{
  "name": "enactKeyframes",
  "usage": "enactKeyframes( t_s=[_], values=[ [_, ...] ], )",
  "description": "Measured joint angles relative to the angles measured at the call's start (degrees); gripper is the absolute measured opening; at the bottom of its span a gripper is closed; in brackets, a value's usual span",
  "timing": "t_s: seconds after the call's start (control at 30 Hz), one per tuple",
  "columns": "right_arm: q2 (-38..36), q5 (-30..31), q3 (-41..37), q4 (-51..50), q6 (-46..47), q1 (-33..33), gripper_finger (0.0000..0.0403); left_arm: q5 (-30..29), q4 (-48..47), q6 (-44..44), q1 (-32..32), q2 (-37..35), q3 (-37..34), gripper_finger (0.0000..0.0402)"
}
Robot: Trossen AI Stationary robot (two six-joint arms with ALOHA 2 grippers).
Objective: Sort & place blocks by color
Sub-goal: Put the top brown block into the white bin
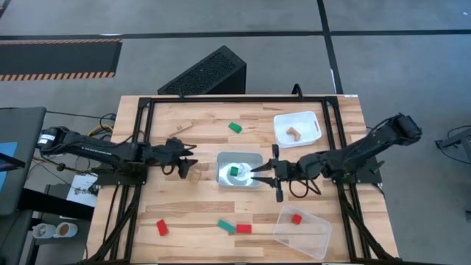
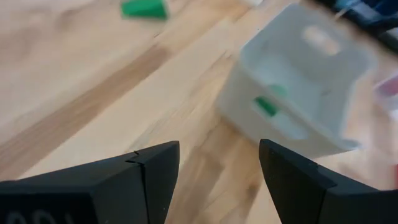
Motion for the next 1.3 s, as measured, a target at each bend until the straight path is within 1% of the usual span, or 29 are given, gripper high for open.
enactKeyframes(
  t_s=[0.13, 0.3, 0.37, 0.47, 0.63, 0.77, 0.9, 1.03, 1.17, 1.3],
  values=[
    [0.5, -0.2, 0.0, 0.9, -0.6, -1.1, 0.0116, 0.8, -5.9, 0.7, 4.8, 1.3, 1.3, 0.0208],
    [0.5, -0.2, 0.0, 1.2, -1.4, -2.5, 0.0118, 5.4, -8.0, 3.3, 11.0, 4.8, 3.0, 0.0208],
    [0.5, -0.2, 0.0, 1.6, -2.0, -2.9, 0.0118, 6.0, -9.4, 5.3, 13.3, 6.6, 4.3, 0.0208],
    [0.5, -0.2, 0.0, 1.6, -2.2, -3.9, 0.0118, 5.5, -13.2, 8.3, 17.9, 9.8, 8.1, 0.0208],
    [0.5, -0.2, 0.0, 1.6, -2.3, -5.2, 0.0118, 5.6, -22.2, 14.9, 25.9, 16.0, 16.9, 0.0208],
    [0.5, -0.3, 0.0, 1.7, -2.7, -6.2, 0.0118, 7.2, -26.1, 20.3, 31.5, 22.3, 22.9, 0.0211],
    [0.5, -0.3, 0.0, 1.7, -4.1, -6.2, 0.0118, 7.9, -29.0, 26.2, 36.2, 28.7, 26.6, 0.0236],
    [0.5, -0.3, 0.0, 0.6, -4.9, -6.2, 0.0118, 9.8, -30.9, 29.4, 38.2, 33.9, 27.2, 0.027],
    [0.5, -0.2, 0.0, 0.4, -6.0, -6.3, 0.0118, 9.0, -30.4, 32.1, 40.4, 36.4, 27.2, 0.0291],
    [0.5, -0.2, 0.0, 0.4, -6.1, -6.5, 0.0118, 9.2, -29.4, 34.4, 44.2, 36.6, 27.3, 0.0297]
  ],
)
